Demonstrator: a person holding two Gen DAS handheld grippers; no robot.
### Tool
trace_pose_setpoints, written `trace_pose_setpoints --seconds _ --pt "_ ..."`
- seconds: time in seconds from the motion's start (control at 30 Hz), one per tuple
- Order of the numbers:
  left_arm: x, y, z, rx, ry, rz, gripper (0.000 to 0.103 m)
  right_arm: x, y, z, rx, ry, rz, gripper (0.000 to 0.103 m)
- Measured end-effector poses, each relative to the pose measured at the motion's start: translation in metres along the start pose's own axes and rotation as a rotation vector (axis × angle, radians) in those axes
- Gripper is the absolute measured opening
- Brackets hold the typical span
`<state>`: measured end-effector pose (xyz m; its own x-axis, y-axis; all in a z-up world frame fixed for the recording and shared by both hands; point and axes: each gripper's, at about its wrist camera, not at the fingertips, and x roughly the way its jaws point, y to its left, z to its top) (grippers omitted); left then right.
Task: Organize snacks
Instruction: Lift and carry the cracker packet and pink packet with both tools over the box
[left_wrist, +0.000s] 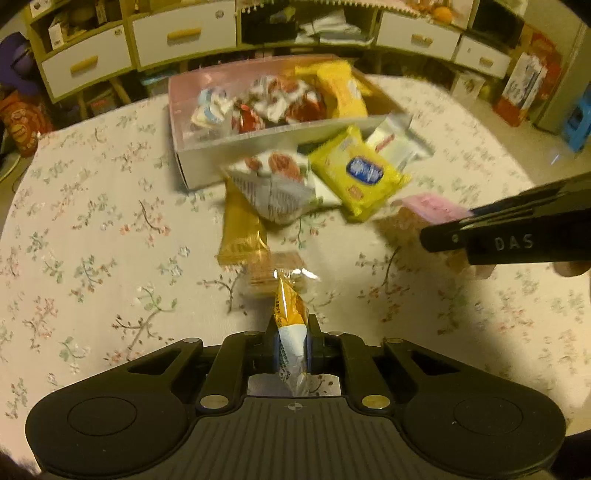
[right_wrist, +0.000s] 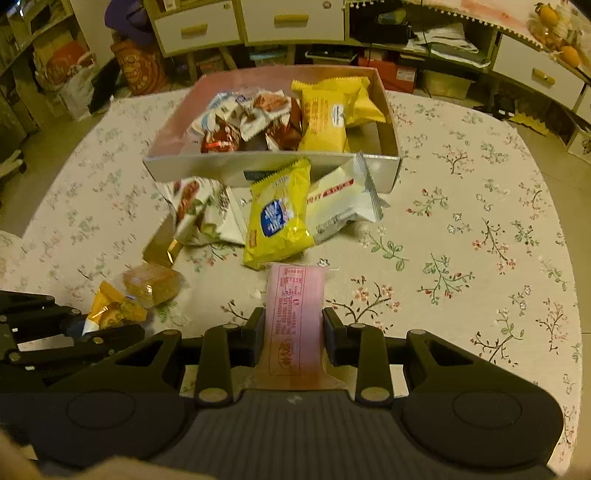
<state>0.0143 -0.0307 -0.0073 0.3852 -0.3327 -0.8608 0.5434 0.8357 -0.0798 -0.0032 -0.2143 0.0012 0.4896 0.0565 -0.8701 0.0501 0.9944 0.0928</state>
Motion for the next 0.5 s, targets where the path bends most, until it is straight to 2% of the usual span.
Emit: trace_pose_setpoints --seconds 0.3,0.5 --pt "-0.032 0.020 0.016 -0.088 -0.087 -0.093 0.009 -0.022 -0.010 0.014 0.061 -0.071 0.075 0.029" --pt "-0.046 0.027 0.028 -0.120 -0.139 -0.113 0.009 -0.025 -0.013 0.023 0.078 -0.090 0.096 0.029"
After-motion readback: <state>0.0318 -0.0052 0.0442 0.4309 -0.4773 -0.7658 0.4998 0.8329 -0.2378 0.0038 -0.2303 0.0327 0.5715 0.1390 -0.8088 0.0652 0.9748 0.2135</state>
